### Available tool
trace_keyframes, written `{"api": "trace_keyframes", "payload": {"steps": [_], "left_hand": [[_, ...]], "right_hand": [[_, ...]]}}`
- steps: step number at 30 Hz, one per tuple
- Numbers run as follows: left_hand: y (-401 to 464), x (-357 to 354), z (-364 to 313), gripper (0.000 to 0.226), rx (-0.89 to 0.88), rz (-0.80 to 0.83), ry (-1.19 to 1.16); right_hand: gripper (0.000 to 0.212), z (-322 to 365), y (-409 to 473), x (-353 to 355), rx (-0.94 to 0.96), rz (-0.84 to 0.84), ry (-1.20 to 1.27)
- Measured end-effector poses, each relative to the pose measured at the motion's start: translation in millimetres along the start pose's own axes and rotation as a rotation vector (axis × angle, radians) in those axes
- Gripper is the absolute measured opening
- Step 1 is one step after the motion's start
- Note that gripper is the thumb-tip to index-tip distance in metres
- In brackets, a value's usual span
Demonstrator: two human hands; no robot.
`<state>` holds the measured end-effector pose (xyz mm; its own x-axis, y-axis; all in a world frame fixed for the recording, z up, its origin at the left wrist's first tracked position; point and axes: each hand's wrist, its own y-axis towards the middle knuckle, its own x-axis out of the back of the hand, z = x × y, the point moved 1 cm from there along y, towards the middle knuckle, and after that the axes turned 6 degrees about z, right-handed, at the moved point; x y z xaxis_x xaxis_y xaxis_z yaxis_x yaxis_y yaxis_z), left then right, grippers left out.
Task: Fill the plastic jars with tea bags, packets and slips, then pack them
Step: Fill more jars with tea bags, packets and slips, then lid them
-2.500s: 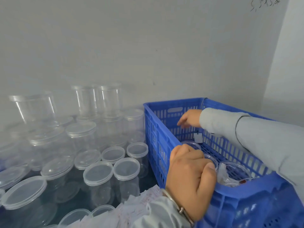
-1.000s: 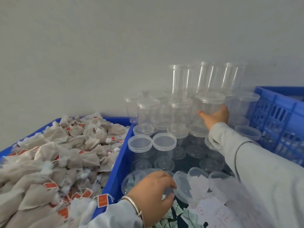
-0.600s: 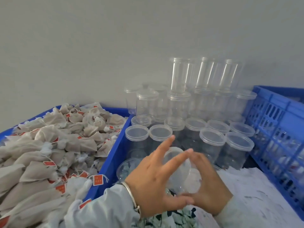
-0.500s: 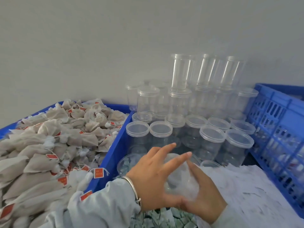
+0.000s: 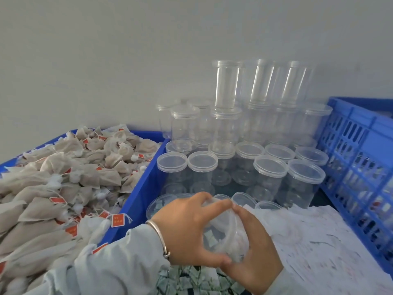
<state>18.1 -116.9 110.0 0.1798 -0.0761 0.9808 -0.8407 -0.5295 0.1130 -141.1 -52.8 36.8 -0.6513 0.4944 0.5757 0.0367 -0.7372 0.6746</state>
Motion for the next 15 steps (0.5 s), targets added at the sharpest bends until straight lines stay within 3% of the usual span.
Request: {"api": "trace_keyframes", "payload": {"steps": [4, 9, 12, 15], "left_hand": [[6.6, -4.6, 5.5, 0.083, 0.231, -0.094, -0.235], [4.7, -10.5, 13.9, 0.104, 0.408, 0.040, -0.421], [1.4, -5.1, 10.3, 0.086, 0.176, -0.009, -0.343], [-2.0, -4.1, -1.0, 0.093, -0.109, -0.005, -0.157]], "right_hand": [[0.081, -1.7, -1.4, -7.3, 0.008, -0.138, -0.251], [0.079, -14.0, -1.5, -8.9, 0.026, -0.149, -0.363], [0.082, -16.7, 0.4, -5.7, -0.022, -0.179, -0.326], [0.084, -17.5, -1.0, -5.5, -0.005, -0.191, -0.289]]}}
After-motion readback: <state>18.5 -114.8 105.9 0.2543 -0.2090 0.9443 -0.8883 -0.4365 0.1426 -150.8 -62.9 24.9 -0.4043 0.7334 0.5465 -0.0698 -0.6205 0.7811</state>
